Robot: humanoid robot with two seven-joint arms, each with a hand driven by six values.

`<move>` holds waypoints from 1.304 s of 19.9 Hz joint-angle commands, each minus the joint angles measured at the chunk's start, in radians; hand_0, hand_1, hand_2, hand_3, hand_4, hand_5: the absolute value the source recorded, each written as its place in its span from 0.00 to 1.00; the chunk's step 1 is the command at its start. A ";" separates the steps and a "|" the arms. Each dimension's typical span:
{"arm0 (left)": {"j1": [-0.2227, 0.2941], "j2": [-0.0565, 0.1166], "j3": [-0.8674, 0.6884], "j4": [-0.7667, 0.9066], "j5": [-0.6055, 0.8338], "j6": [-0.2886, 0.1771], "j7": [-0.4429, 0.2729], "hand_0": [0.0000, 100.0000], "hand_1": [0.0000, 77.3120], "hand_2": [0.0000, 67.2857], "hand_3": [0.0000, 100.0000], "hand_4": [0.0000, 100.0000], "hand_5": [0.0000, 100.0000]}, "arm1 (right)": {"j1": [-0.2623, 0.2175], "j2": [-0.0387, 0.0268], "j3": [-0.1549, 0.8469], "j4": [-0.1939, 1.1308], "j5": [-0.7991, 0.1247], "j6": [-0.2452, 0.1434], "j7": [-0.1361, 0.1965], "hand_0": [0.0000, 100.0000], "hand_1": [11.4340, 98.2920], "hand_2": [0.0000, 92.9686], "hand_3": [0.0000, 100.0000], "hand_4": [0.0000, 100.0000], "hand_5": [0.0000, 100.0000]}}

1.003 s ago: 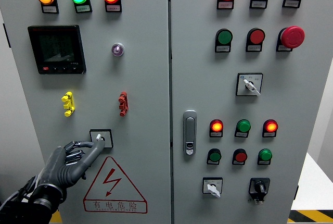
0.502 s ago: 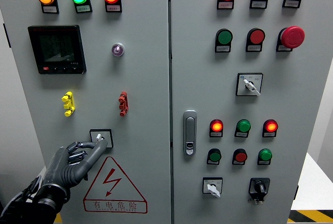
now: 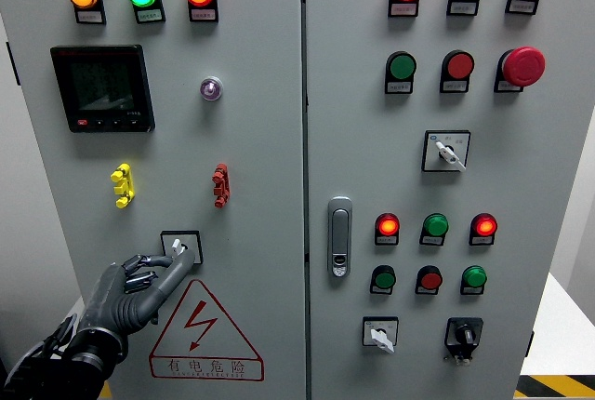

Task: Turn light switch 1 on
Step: 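Place the left hand fingers on the rotary switch knob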

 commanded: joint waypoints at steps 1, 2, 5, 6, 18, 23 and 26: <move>-0.007 0.000 0.000 0.002 0.000 0.000 0.002 0.00 0.70 0.70 0.96 1.00 0.92 | 0.000 0.0000 0.000 0.001 0.000 -0.001 0.000 0.00 0.09 0.00 0.19 0.19 0.11; -0.007 0.000 0.001 0.003 0.000 0.000 0.002 0.00 0.70 0.71 0.96 1.00 0.92 | 0.000 -0.0015 0.000 0.001 0.000 -0.001 0.000 0.00 0.09 0.00 0.19 0.19 0.11; -0.010 0.000 0.002 0.005 0.000 0.000 0.004 0.00 0.69 0.71 0.96 1.00 0.92 | 0.000 0.0000 0.000 -0.001 0.000 0.000 0.000 0.00 0.09 0.00 0.19 0.19 0.11; -0.010 0.000 0.002 0.005 0.002 0.000 0.007 0.00 0.68 0.72 0.96 1.00 0.92 | 0.000 -0.0015 0.000 0.001 0.000 0.000 0.000 0.00 0.09 0.00 0.19 0.19 0.11; -0.027 0.002 0.003 0.020 0.002 0.000 0.028 0.06 0.60 0.74 0.96 1.00 0.92 | 0.000 0.0000 0.000 -0.001 0.000 0.000 0.000 0.00 0.09 0.00 0.19 0.19 0.11; -0.028 0.002 0.003 0.020 0.002 0.000 0.041 0.10 0.61 0.75 0.96 1.00 0.93 | 0.000 0.0000 0.000 -0.001 0.000 0.000 0.000 0.00 0.09 0.00 0.19 0.19 0.11; -0.030 0.003 0.005 0.023 0.002 -0.002 0.041 0.12 0.61 0.75 0.96 1.00 0.93 | 0.000 0.0000 0.000 -0.001 0.000 -0.001 0.000 0.00 0.09 0.00 0.19 0.19 0.11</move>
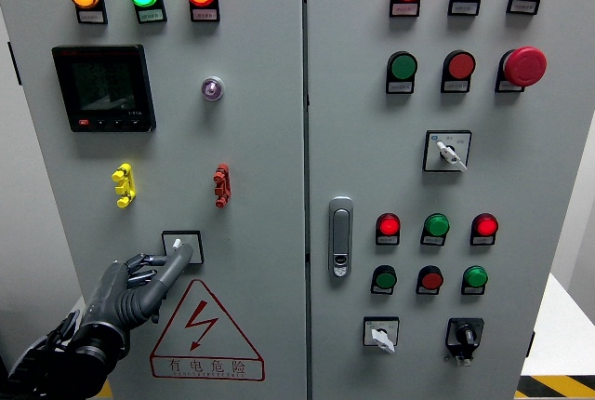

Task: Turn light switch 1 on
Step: 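Place the left hand fingers on the rotary switch knob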

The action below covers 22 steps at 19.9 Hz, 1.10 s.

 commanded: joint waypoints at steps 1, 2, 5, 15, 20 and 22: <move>-0.004 0.000 0.003 0.005 0.000 0.000 0.002 0.12 0.61 0.75 0.96 1.00 0.93 | 0.000 0.0008 0.000 -0.001 0.000 0.000 0.000 0.00 0.09 0.00 0.19 0.19 0.11; -0.005 0.000 0.003 0.006 0.000 0.000 0.002 0.13 0.62 0.75 0.96 1.00 0.93 | 0.000 0.0008 0.000 -0.001 0.000 0.000 0.000 0.00 0.09 0.00 0.19 0.19 0.11; -0.007 0.002 0.003 0.006 0.000 0.001 0.002 0.13 0.62 0.75 0.97 1.00 0.93 | 0.000 0.0008 0.000 -0.001 0.000 0.000 0.000 0.00 0.09 0.00 0.19 0.19 0.11; -0.013 0.000 0.003 0.008 0.000 0.001 0.005 0.20 0.59 0.76 0.97 1.00 0.93 | 0.000 0.0008 0.000 0.001 0.000 0.000 0.000 0.00 0.09 0.00 0.19 0.19 0.11; -0.020 0.000 0.003 0.008 0.000 0.001 0.026 0.30 0.56 0.77 0.97 1.00 0.93 | 0.000 0.0008 0.000 -0.001 0.000 0.000 0.000 0.00 0.09 0.00 0.19 0.19 0.11; -0.020 0.000 0.003 0.014 0.000 0.001 0.026 0.32 0.56 0.77 0.97 1.00 0.93 | 0.000 0.0008 0.000 0.001 0.000 -0.001 0.000 0.00 0.09 0.00 0.19 0.19 0.11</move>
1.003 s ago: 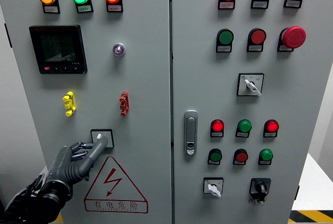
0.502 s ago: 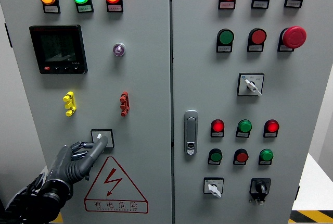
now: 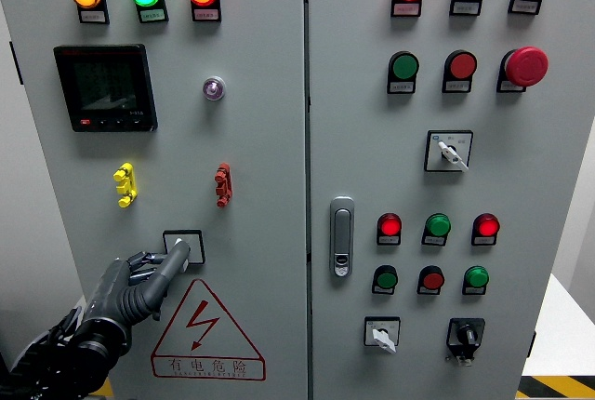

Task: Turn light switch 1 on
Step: 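Place the left hand fingers on the rotary switch knob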

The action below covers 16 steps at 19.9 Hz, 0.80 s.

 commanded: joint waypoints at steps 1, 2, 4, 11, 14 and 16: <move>-0.001 0.000 0.000 0.005 0.000 0.000 0.002 0.33 0.56 0.77 0.97 1.00 0.93 | 0.000 0.0005 0.000 0.001 0.000 -0.001 0.000 0.00 0.09 0.00 0.19 0.19 0.11; -0.001 0.002 0.000 0.005 0.000 -0.002 0.002 0.33 0.56 0.77 0.97 1.00 0.93 | 0.000 0.0005 0.000 -0.001 0.000 0.000 0.000 0.00 0.09 0.00 0.19 0.19 0.11; -0.003 0.002 0.000 0.008 0.000 -0.002 0.004 0.34 0.55 0.77 0.97 1.00 0.94 | 0.000 -0.0010 0.000 0.001 0.000 0.000 0.000 0.00 0.09 0.00 0.19 0.19 0.11; -0.007 0.002 0.002 0.012 0.000 -0.002 0.014 0.36 0.56 0.77 0.98 1.00 0.94 | 0.000 0.0005 0.000 -0.001 0.000 0.000 0.000 0.00 0.09 0.00 0.19 0.19 0.11; -0.007 0.002 0.000 0.012 0.000 -0.002 0.014 0.35 0.56 0.78 0.98 1.00 0.94 | 0.000 0.0005 0.000 -0.001 0.000 -0.001 0.000 0.00 0.09 0.00 0.19 0.19 0.11; -0.009 0.003 0.000 0.012 0.000 -0.002 0.014 0.35 0.55 0.78 0.98 1.00 0.94 | 0.000 0.0005 0.000 -0.001 0.000 0.000 0.000 0.00 0.09 0.00 0.19 0.19 0.11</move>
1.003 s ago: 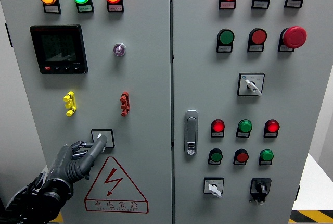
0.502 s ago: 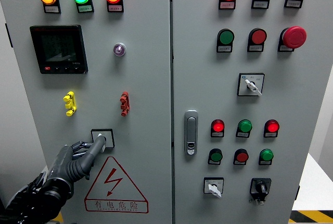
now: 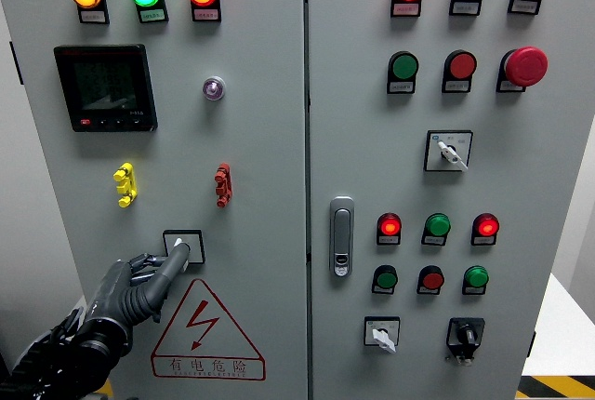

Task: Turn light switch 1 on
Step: 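Place the left hand fingers on the rotary switch knob, then twist the rotary switch knob with the left hand fingers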

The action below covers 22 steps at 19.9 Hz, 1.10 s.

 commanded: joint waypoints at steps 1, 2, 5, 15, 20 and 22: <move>-0.008 -0.001 -0.001 0.000 0.000 0.000 0.000 0.34 0.55 0.78 0.98 1.00 0.94 | 0.000 0.0006 0.000 -0.001 0.000 -0.001 0.000 0.00 0.09 0.00 0.19 0.19 0.11; -0.008 -0.001 -0.001 0.000 0.000 0.000 0.000 0.34 0.54 0.78 0.98 1.00 0.94 | 0.000 0.0006 0.000 0.001 0.000 -0.001 0.000 0.00 0.09 0.00 0.19 0.19 0.11; -0.009 -0.001 -0.001 0.000 0.000 0.000 0.000 0.34 0.53 0.78 0.98 1.00 0.94 | 0.000 0.0006 0.000 -0.001 0.000 0.000 0.000 0.00 0.09 0.00 0.19 0.19 0.11; -0.014 -0.001 0.000 0.006 0.000 -0.001 0.000 0.44 0.52 0.79 0.98 1.00 0.94 | 0.000 -0.0009 0.000 0.001 0.000 0.000 0.000 0.00 0.09 0.00 0.19 0.19 0.11; -0.014 -0.001 0.002 0.008 0.000 -0.003 0.003 0.46 0.57 0.79 0.98 1.00 0.93 | 0.000 0.0006 0.000 -0.001 0.000 0.000 0.000 0.00 0.09 0.00 0.19 0.19 0.11; -0.014 0.001 0.002 0.009 0.000 -0.005 0.003 0.48 0.58 0.79 0.98 1.00 0.93 | 0.000 0.0006 0.000 -0.001 0.000 -0.001 0.000 0.00 0.09 0.00 0.19 0.19 0.11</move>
